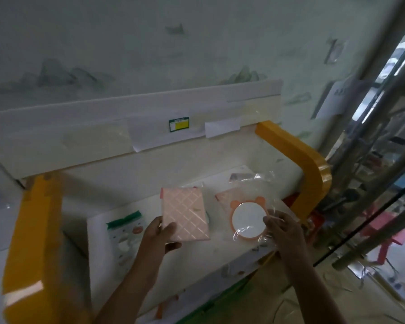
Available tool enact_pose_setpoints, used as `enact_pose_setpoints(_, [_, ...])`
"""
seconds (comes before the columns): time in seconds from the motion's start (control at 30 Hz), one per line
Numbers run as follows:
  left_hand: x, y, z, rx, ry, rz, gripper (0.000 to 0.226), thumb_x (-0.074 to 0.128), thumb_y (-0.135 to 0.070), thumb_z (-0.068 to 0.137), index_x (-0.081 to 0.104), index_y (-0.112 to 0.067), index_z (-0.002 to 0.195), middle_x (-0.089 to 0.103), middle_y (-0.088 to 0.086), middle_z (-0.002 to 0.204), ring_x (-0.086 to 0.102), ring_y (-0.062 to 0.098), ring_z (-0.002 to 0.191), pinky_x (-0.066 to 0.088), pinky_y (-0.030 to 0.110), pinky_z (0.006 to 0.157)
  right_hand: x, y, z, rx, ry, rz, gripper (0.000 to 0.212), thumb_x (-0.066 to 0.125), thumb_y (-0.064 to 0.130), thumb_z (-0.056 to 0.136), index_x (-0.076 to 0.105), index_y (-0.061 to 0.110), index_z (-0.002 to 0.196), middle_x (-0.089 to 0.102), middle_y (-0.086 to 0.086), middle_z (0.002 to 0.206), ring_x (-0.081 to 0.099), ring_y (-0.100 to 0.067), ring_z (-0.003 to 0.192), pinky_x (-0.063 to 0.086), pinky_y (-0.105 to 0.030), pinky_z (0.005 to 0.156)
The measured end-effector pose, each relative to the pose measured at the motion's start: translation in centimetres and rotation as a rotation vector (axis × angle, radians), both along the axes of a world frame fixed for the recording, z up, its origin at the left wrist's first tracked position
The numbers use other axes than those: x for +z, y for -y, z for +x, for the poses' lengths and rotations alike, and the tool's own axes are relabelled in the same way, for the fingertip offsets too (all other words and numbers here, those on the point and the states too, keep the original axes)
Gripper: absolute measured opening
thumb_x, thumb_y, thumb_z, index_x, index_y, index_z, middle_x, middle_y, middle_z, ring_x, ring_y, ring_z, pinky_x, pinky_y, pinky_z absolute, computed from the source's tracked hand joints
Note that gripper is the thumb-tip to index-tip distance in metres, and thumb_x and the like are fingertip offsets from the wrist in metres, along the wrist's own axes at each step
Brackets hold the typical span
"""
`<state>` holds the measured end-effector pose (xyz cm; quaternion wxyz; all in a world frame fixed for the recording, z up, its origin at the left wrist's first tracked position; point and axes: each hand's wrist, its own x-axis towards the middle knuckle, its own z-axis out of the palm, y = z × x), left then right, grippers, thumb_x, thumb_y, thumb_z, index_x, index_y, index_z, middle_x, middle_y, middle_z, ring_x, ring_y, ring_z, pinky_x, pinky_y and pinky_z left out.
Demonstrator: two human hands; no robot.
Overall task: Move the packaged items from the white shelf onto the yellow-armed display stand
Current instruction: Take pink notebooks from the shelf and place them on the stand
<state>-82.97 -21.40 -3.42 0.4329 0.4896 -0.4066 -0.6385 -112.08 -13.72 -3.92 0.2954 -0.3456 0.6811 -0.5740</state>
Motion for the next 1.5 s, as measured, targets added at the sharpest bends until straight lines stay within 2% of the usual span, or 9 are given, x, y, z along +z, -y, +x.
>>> enact_pose_setpoints(0.13, [-0.6, -0.1, -3.2, 0.132, -0.015, 0.015, 0.015, 0.058, -0.01, 0.095, 0.063, -0.012, 0.109, 0.071, 0.008, 0.104, 0.068, 0.021, 0.089, 0.057, 0.028, 0.066, -0.9, 3.6, -4.1, 0.117, -0.005, 0.018, 0.025, 0.069, 0.015, 0.089, 0.066, 0.007, 0.112, 0.071, -0.009, 0.102, 0.069, -0.026, 0.095, 0.057, -0.024, 0.065])
enact_pose_setpoints(0.33, [-0.3, -2.1, -6.2, 0.321, -0.039, -0.016, 0.02, 0.064, -0.013, 0.092, 0.064, -0.01, 0.112, 0.073, 0.004, 0.102, 0.068, 0.023, 0.096, 0.057, 0.027, 0.066, -0.8, 7.4, -6.7, 0.291, 0.079, 0.041, 0.026, 0.073, 0.02, 0.086, 0.067, 0.015, 0.11, 0.072, -0.003, 0.102, 0.069, -0.019, 0.091, 0.053, -0.029, 0.07])
enact_pose_setpoints(0.43, [-0.4, -3.5, -5.7, 0.445, -0.031, -0.015, 0.018, 0.058, -0.008, 0.095, 0.063, -0.01, 0.113, 0.07, 0.003, 0.103, 0.069, 0.016, 0.09, 0.057, 0.027, 0.066, -1.4, 9.5, -5.7, 0.371, 0.125, 0.075, 0.021, 0.07, 0.011, 0.087, 0.068, 0.013, 0.108, 0.073, -0.003, 0.098, 0.069, -0.015, 0.083, 0.052, -0.025, 0.066])
enact_pose_setpoints(0.53, [-0.7, -5.3, -4.3, 0.553, -0.011, -0.012, 0.019, 0.057, -0.006, 0.095, 0.062, -0.004, 0.113, 0.069, 0.009, 0.104, 0.067, 0.022, 0.092, 0.058, 0.027, 0.065, -2.7, 11.2, -3.5, 0.447, 0.165, 0.119, 0.025, 0.071, 0.007, 0.086, 0.065, 0.008, 0.11, 0.073, -0.01, 0.097, 0.068, -0.018, 0.077, 0.052, -0.028, 0.064])
enact_pose_setpoints(0.73, [-0.9, -7.6, -2.4, 0.704, 0.006, -0.02, 0.01, 0.057, -0.004, 0.095, 0.064, -0.011, 0.095, 0.073, -0.006, 0.082, 0.067, 0.021, 0.088, 0.056, 0.026, 0.063, -4.7, 13.9, 1.5, 0.555, 0.155, 0.158, 0.038, 0.071, 0.006, 0.084, 0.054, 0.013, 0.117, 0.072, 0.001, 0.08, 0.069, -0.019, 0.077, 0.055, -0.042, 0.078])
enact_pose_setpoints(0.87, [-1.1, -7.7, -1.8, 0.77, 0.003, -0.016, 0.017, 0.058, -0.002, 0.094, 0.062, -0.018, 0.09, 0.072, -0.015, 0.072, 0.07, 0.009, 0.075, 0.057, 0.023, 0.06, -6.1, 14.8, 3.7, 0.548, 0.072, 0.19, 0.042, 0.073, 0.01, 0.082, 0.054, 0.013, 0.119, 0.071, -0.002, 0.082, 0.07, -0.021, 0.08, 0.056, -0.041, 0.078])
enact_pose_setpoints(1.07, [-1.6, -6.7, -0.4, 0.732, 0.005, -0.007, 0.018, 0.058, -0.001, 0.094, 0.063, -0.017, 0.091, 0.072, -0.012, 0.078, 0.067, 0.013, 0.083, 0.056, 0.025, 0.061, -7.3, 15.5, 4.3, 0.488, -0.238, 0.219, 0.043, 0.077, 0.012, 0.077, 0.054, 0.012, 0.114, 0.073, -0.005, 0.09, 0.07, -0.022, 0.082, 0.057, -0.039, 0.081])
enact_pose_setpoints(1.27, [-2.1, -5.9, 0.6, 0.601, 0.002, -0.018, 0.018, 0.056, -0.006, 0.095, 0.062, -0.005, 0.112, 0.07, 0.006, 0.109, 0.066, 0.025, 0.103, 0.057, 0.031, 0.071, -8.4, 15.2, 5.5, 0.511, -0.467, 0.253, 0.054, 0.082, 0.023, 0.069, 0.052, 0.012, 0.113, 0.061, -0.006, 0.103, 0.063, -0.023, 0.092, 0.055, -0.041, 0.08])
enact_pose_setpoints(1.5, [-2.7, -4.2, -0.1, 0.52, -0.022, -0.035, 0.028, 0.059, -0.006, 0.094, 0.057, 0.001, 0.12, 0.067, 0.016, 0.118, 0.065, 0.032, 0.108, 0.058, 0.028, 0.071, -7.6, 14.8, 3.2, 0.541, -0.627, 0.144, 0.041, 0.072, 0.026, 0.085, 0.054, 0.011, 0.118, 0.057, -0.005, 0.112, 0.056, -0.022, 0.104, 0.05, -0.038, 0.09])
